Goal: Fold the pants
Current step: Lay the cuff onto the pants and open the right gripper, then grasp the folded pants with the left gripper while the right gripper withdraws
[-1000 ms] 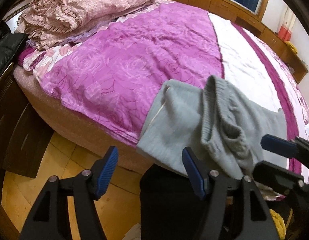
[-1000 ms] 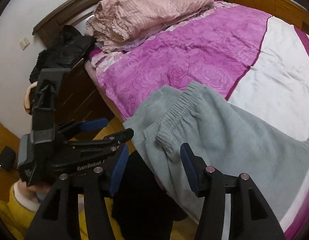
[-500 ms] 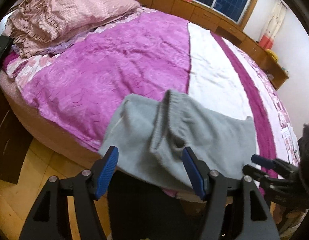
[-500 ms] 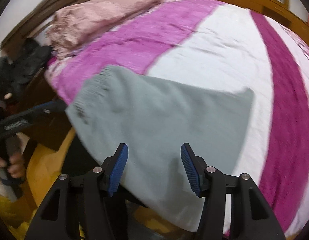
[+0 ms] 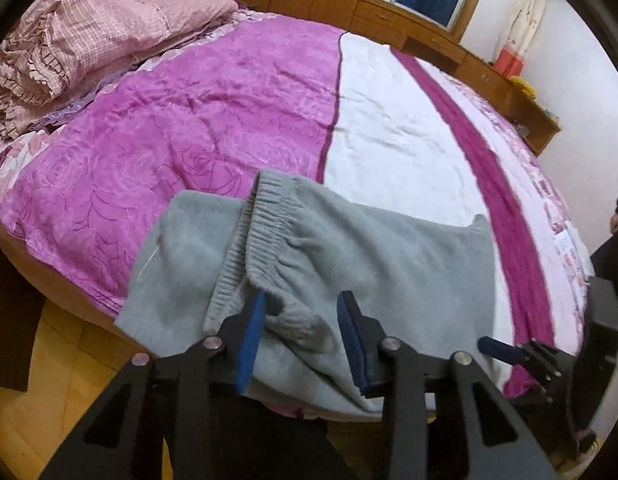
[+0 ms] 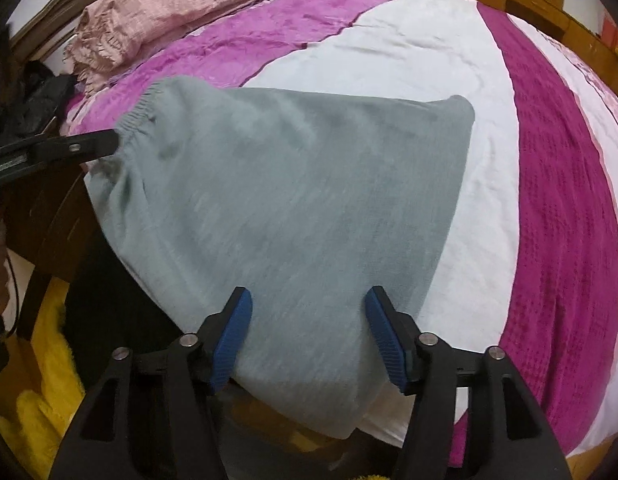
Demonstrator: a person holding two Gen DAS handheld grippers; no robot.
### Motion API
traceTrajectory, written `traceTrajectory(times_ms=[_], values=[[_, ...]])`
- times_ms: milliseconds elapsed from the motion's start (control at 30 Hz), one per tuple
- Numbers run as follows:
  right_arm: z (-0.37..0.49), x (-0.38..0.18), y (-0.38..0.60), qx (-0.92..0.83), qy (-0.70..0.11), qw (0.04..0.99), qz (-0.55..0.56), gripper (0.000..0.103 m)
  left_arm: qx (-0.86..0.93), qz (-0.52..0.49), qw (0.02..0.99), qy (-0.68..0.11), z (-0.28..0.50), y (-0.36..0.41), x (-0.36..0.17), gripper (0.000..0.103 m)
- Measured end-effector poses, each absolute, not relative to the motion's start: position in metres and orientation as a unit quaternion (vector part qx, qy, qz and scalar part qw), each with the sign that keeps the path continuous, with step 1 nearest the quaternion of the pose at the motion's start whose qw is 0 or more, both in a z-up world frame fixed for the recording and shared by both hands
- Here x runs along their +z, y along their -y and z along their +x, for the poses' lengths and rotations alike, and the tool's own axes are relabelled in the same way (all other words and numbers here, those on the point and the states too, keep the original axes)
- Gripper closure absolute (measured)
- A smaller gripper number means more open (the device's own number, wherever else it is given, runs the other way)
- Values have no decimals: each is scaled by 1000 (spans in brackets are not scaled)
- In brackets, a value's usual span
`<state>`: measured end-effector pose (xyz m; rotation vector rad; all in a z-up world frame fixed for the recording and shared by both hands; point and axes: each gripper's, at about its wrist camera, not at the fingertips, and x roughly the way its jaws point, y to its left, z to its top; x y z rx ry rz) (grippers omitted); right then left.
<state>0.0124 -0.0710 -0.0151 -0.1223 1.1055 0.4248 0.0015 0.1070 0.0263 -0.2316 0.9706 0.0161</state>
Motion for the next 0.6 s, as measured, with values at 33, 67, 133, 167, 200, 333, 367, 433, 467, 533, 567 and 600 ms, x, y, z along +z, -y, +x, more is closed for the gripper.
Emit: traceTrajectory(times_ms=[33, 67, 133, 167, 200, 333, 367, 433, 467, 533, 567, 600], values=[[12, -16, 71, 201, -520, 828, -57, 46, 13, -108, 878, -467, 3, -108, 24, 71], [11, -17, 72, 203, -519, 829, -55, 45, 24, -100, 876, -471, 3, -108, 20, 82], [11, -18, 72, 207, -516, 829, -53, 44, 27, -96, 874, -476, 1, -109, 18, 88], [11, -18, 73, 209, -515, 830, -52, 44, 27, -98, 874, -474, -2, -111, 19, 89], [10, -18, 73, 211, -514, 830, -51, 44, 29, -98, 875, -473, -5, -113, 20, 89], [11, -18, 74, 213, -515, 829, -44, 44, 39, -111, 871, -476, -16, -127, 21, 88], [11, -18, 75, 213, -515, 829, -43, 44, 40, -119, 867, -482, -18, -132, 18, 88], [11, -18, 75, 214, -515, 829, -41, 44, 40, -134, 860, -490, -20, -139, 10, 85], [11, -19, 75, 214, -515, 829, -41, 43, 47, -142, 857, -494, -20, -142, 5, 80], [11, -19, 74, 215, -517, 828, -38, 41, 51, -161, 855, -490, -21, -147, 2, 75], [12, -20, 75, 216, -518, 827, -33, 38, 50, -172, 855, -486, -22, -149, 2, 73], [13, -21, 75, 219, -520, 825, -30, 36, 47, -175, 856, -483, -21, -150, 2, 73]])
